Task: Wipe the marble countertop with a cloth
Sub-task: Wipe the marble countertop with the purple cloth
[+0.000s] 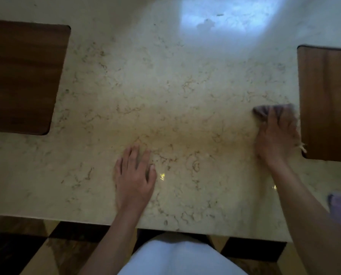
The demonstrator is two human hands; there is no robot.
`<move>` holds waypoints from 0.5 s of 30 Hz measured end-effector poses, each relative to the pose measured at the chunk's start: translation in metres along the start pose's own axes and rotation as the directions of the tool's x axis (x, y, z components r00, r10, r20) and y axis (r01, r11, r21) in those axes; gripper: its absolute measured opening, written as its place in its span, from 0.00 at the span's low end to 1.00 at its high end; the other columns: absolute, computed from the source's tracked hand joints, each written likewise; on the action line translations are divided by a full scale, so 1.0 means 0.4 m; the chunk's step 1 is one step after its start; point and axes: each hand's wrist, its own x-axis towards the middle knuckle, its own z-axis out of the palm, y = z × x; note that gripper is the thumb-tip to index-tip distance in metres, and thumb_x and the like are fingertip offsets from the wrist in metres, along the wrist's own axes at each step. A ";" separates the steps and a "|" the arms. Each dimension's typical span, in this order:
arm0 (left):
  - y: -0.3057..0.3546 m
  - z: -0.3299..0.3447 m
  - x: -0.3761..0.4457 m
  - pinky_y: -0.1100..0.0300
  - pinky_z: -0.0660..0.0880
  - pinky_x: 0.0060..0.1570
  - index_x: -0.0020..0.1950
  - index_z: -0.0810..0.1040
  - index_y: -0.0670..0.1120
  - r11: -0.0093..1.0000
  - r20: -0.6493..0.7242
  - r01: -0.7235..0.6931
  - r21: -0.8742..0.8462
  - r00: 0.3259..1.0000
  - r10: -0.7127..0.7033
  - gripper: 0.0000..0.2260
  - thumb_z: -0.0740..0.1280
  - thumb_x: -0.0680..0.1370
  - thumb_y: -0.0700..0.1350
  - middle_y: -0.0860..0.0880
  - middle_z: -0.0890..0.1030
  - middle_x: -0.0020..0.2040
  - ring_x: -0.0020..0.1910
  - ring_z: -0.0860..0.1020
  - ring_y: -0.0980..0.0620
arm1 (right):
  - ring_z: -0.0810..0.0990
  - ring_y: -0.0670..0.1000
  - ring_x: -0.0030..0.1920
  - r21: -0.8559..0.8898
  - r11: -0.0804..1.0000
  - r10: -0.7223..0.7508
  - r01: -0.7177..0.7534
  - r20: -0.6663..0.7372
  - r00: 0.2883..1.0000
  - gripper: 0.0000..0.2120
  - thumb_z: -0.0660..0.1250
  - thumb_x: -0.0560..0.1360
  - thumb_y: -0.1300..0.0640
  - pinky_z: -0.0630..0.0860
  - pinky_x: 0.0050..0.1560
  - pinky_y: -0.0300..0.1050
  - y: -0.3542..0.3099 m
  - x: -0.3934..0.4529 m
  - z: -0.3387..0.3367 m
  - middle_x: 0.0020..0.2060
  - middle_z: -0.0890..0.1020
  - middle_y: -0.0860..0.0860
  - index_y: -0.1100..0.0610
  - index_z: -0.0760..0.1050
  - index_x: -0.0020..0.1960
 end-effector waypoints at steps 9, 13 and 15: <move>0.004 -0.072 0.028 0.52 0.57 0.76 0.79 0.62 0.49 0.821 0.010 0.235 -0.521 0.963 -0.269 0.27 0.54 0.82 0.59 0.46 0.58 0.81 0.79 0.57 0.52 | 0.56 0.61 0.80 0.225 0.597 -0.802 0.770 0.190 0.567 0.25 0.58 0.81 0.45 0.62 0.74 0.64 -0.405 -0.520 0.177 0.81 0.61 0.50 0.47 0.65 0.78; 0.016 -0.074 0.038 0.53 0.58 0.73 0.77 0.66 0.46 0.935 -0.025 0.103 -0.339 0.993 -0.118 0.24 0.59 0.82 0.50 0.43 0.67 0.77 0.76 0.64 0.45 | 0.60 0.60 0.79 0.218 0.356 -0.931 0.909 0.163 0.326 0.21 0.58 0.82 0.53 0.63 0.71 0.57 -0.212 -0.611 0.159 0.80 0.62 0.50 0.48 0.68 0.75; 0.035 -0.043 0.021 0.49 0.60 0.72 0.76 0.67 0.45 0.976 0.033 0.040 -0.215 0.999 -0.034 0.24 0.60 0.80 0.50 0.41 0.67 0.77 0.75 0.65 0.41 | 0.58 0.60 0.80 0.111 0.526 -0.847 0.843 0.157 0.508 0.25 0.59 0.81 0.50 0.65 0.71 0.59 -0.054 -0.565 0.122 0.81 0.59 0.49 0.45 0.63 0.78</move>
